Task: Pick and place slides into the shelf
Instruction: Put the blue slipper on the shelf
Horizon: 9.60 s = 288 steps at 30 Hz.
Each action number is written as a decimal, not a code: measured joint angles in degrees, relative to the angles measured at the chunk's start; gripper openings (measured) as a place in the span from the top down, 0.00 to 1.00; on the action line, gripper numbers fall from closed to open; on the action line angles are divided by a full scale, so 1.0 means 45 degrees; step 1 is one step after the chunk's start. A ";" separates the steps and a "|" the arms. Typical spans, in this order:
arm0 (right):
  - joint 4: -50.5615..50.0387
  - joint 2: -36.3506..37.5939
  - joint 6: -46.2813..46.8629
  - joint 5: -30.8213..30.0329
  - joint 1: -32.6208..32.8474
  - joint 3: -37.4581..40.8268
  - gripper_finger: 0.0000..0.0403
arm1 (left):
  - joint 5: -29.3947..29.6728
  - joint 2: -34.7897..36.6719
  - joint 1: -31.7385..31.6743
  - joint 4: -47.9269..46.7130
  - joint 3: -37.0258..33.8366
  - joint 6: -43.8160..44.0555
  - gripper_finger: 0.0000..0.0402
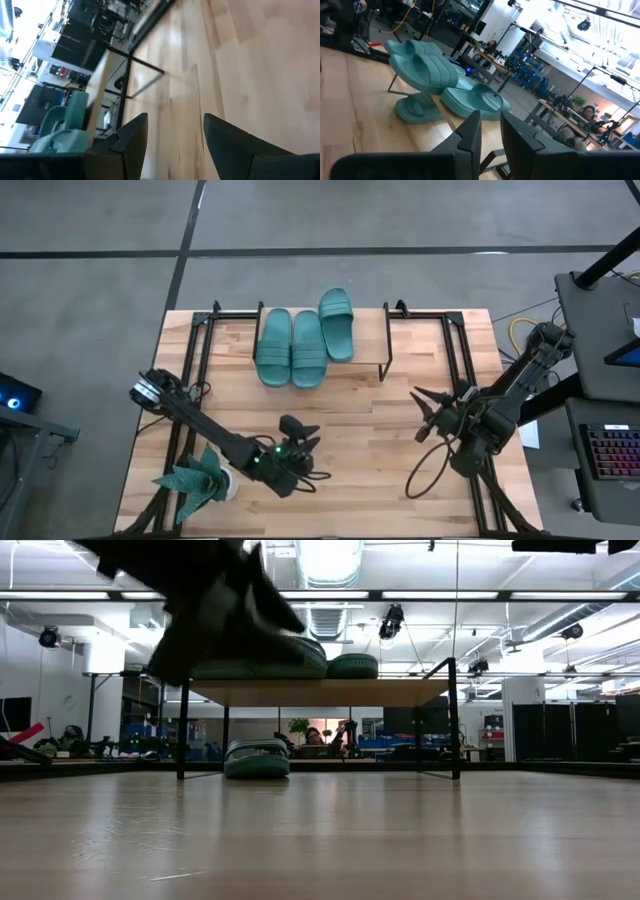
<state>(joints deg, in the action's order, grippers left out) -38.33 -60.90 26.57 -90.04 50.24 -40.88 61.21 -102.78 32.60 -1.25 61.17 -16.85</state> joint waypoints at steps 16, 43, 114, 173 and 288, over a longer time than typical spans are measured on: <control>0.0029 -0.0026 0.0000 0.0010 0.0000 0.0024 0.85 | 0.0150 -0.0860 -0.0737 -0.3449 -0.0015 0.4302 0.56; 0.0054 -0.0035 0.0000 0.0155 0.0000 0.0058 0.85 | 0.0956 -0.1796 -0.2367 -0.4153 -0.1133 0.6110 0.56; 0.5567 -0.1769 -0.5704 0.2788 -0.0036 0.0068 0.86 | -0.4021 0.5547 0.0664 -0.4247 -0.1875 0.5526 0.98; 1.2337 -1.4985 -1.3868 0.8939 -0.8815 -0.7786 0.46 | -0.3677 1.0394 0.4104 -0.5382 -0.3088 0.6336 0.97; 1.0638 -1.5005 -1.0635 1.3091 -1.1092 -0.8111 0.96 | -0.4503 1.0346 0.4123 -0.5175 -0.3468 0.7044 0.97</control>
<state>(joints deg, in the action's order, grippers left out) 9.54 -128.42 -21.29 -31.13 0.32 -77.38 40.95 -56.23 51.16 -24.53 45.56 14.85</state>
